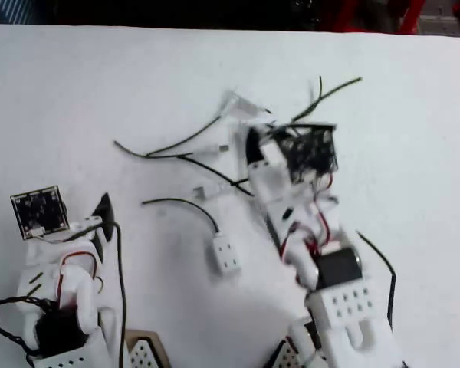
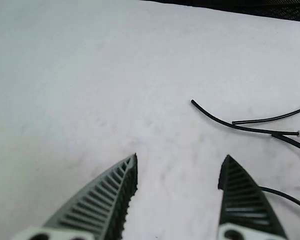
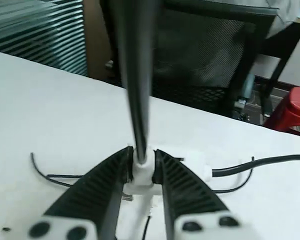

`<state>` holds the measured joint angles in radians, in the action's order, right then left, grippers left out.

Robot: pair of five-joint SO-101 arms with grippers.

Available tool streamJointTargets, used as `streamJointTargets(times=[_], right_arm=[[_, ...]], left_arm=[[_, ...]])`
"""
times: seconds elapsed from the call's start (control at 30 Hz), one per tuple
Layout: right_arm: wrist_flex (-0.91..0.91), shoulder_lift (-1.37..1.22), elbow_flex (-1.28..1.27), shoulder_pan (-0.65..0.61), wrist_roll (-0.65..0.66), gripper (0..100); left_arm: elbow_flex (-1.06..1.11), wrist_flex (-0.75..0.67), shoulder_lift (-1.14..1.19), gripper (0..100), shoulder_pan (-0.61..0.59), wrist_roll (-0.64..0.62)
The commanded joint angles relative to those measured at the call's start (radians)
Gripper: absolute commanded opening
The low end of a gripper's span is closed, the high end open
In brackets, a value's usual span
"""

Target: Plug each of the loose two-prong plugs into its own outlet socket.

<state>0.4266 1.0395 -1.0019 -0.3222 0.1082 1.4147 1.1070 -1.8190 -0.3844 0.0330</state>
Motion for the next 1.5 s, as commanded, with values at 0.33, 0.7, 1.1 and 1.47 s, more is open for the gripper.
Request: streamJointTargets(times=[0.33, 0.7, 1.1, 1.47], right_arm=[[-0.312, -0.768, 0.264, 0.208, 0.003, 1.8], [0.099, -1.075, 0.697, 0.243, -0.110, 16.4], [0.294, -1.009, 0.772, 0.051, 0.193, 13.5], [0.371, -1.013, 0.847, -0.079, 0.422, 13.7]], left_arm=[[-0.005, -0.044, 0.001, 27, -0.008, -0.003], [-0.005, -0.044, 0.001, 27, -0.008, -0.003], [-0.005, -0.044, 0.001, 27, -0.008, -0.003], [-0.005, -0.043, 0.001, 27, -0.008, -0.003]])
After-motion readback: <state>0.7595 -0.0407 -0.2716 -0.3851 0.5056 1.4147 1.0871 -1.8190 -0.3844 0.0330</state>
